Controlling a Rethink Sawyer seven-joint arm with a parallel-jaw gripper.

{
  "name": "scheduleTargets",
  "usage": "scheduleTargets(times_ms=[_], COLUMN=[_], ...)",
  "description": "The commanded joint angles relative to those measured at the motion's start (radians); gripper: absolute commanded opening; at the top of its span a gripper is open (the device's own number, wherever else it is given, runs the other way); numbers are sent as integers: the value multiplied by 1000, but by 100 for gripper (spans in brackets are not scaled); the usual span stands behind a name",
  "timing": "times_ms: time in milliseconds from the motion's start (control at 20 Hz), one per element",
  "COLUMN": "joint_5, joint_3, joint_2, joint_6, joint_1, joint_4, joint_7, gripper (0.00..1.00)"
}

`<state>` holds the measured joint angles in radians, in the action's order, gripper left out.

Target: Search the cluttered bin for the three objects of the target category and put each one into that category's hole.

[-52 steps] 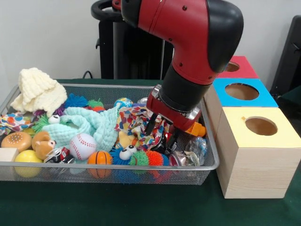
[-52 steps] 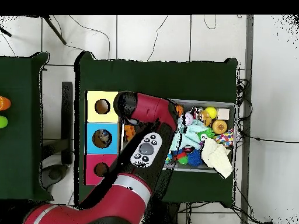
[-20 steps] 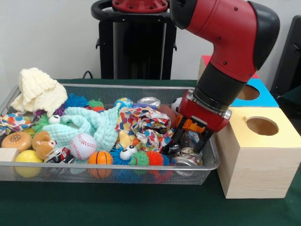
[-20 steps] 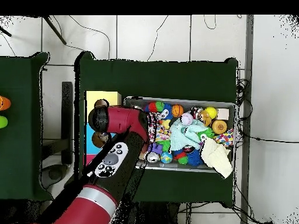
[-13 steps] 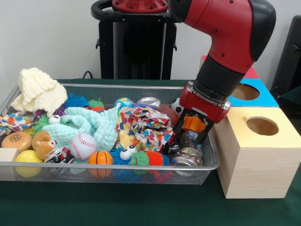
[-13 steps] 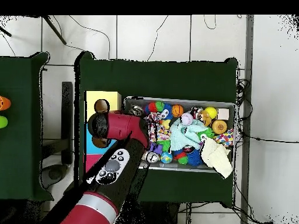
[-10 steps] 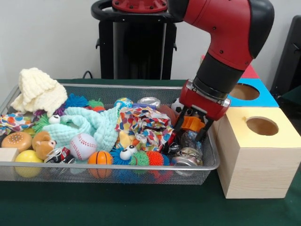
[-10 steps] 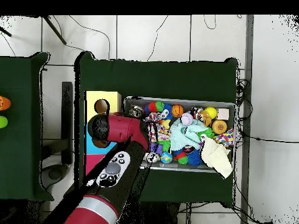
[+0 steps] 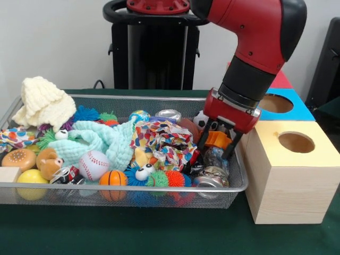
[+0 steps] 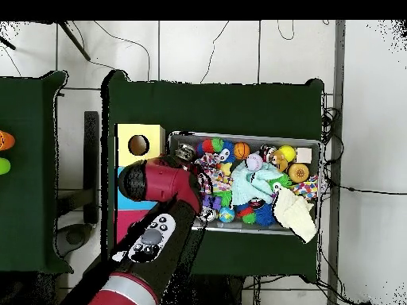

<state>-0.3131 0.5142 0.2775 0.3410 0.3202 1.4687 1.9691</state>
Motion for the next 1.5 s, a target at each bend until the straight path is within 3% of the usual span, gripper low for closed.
scheduleTargets(times_ms=[50, 200, 550, 900, 1100, 1500], joint_5=[90, 129, 203, 251, 325, 417], joint_3=[-196, -208, -283, -374, -444, -585], joint_2=[0, 0, 35, 69, 104, 134], joint_6=[-182, -239, -262, -213, -167, -160], joint_1=[-15, -23, -97, -180, -233, -352], joint_4=[125, 139, 172, 204, 223, 275], joint_7=[100, 93, 58, 40, -36, -44], gripper=[100, 100, 100, 100, 100, 100])
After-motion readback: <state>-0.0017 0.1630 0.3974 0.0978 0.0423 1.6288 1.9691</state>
